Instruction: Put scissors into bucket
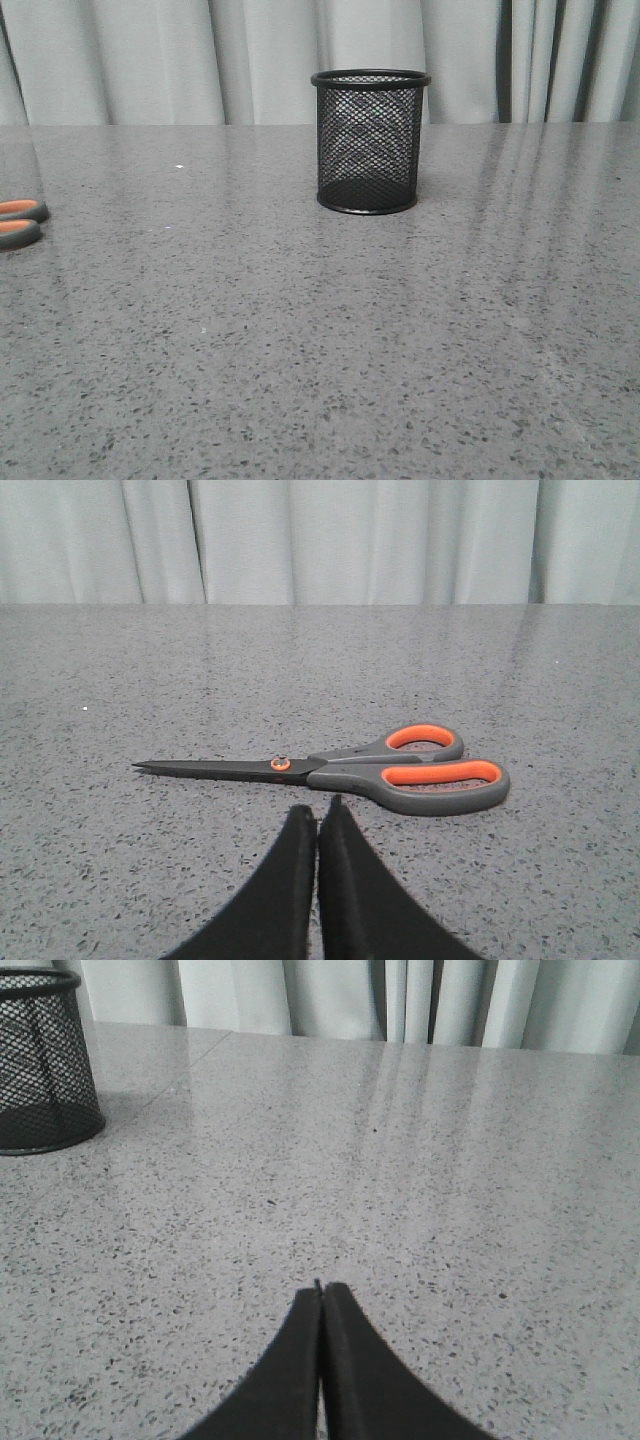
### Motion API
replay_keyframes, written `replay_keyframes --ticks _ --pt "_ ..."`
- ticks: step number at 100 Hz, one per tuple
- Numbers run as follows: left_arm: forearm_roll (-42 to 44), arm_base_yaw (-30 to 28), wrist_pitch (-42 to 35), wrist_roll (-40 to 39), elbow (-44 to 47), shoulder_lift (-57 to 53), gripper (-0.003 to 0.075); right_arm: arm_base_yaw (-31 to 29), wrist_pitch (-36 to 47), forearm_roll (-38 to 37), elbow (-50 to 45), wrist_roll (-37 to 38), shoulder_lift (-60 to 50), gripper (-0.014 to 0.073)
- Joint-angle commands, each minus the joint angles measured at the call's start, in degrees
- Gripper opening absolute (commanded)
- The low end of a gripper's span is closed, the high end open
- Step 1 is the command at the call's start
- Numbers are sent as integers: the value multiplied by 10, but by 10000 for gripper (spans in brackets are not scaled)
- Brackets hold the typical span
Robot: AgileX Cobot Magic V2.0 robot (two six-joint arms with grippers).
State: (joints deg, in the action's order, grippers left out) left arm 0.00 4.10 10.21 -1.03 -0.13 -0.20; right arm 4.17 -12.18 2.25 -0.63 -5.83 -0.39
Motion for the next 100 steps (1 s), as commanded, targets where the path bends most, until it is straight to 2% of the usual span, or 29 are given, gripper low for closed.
replay_keyframes --ticks 1,36,52,72,100 --pt "0 -2 -43 -6 16 -14 -21 -5 51 -3 -10 -2 -15 -59" --pt "0 -2 -45 -6 16 -14 -21 -5 54 -3 -10 -2 -15 -59" --pt "-68 -2 -46 -6 16 -14 -21 -5 57 14 -10 -2 -15 -59" --pt "-77 -2 -46 -6 16 -14 -21 -5 84 74 -10 -2 -15 -59" --pt "-150 -2 -72 -6 16 -14 -21 -5 153 75 -10 -2 -15 -59"
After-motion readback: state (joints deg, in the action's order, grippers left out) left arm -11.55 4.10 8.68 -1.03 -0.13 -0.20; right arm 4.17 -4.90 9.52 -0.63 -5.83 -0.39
